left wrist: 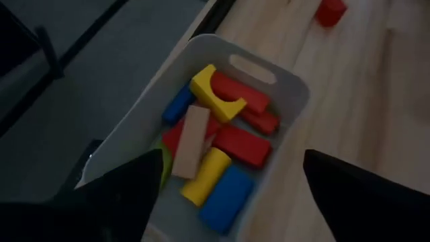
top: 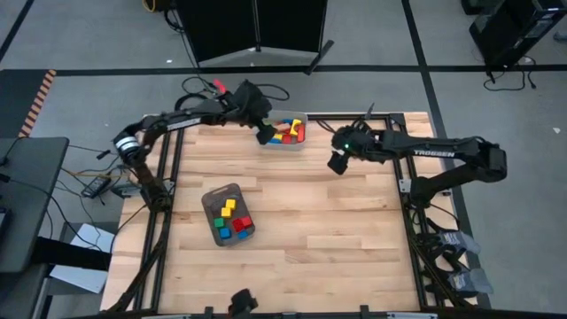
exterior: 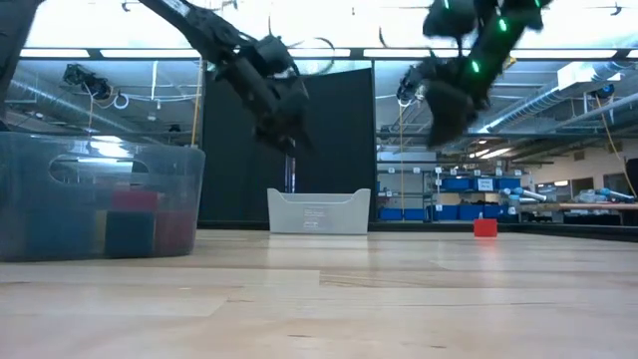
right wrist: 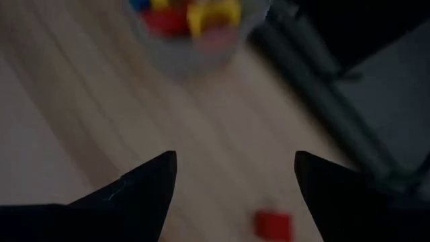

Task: Sort blocks by size
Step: Put the red square block into the black bin

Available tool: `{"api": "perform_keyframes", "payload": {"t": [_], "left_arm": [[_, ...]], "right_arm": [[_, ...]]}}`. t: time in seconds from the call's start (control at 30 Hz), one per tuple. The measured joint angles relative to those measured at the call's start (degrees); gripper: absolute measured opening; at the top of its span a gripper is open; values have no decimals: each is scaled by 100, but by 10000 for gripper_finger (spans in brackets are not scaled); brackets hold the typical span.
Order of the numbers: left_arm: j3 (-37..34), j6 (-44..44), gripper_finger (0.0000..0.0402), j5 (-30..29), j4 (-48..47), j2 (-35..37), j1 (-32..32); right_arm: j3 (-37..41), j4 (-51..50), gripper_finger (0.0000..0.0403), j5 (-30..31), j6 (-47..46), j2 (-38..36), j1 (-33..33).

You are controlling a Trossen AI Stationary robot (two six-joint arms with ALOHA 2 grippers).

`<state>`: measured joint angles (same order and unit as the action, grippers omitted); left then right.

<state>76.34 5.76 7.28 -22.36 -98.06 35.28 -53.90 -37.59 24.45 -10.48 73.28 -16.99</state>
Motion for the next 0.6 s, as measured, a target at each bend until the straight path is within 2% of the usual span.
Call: {"api": "perform_keyframes", "payload": {"t": [0.1, 0.27, 0.6], "left_arm": [[-322, -88, 341, 37, -32, 540, -14], [-997, -344, 307, 64, 47, 1768, -38], [-2445, -1141, 292, 57, 289, 4117, -299]], "right_arm": [[743, 401, 313, -385, -143, -66, -373], [1528, 965, 316, -487, -494, -66, -853], [1703, 1002, 349, -582, -97, -5, -1413]]}}
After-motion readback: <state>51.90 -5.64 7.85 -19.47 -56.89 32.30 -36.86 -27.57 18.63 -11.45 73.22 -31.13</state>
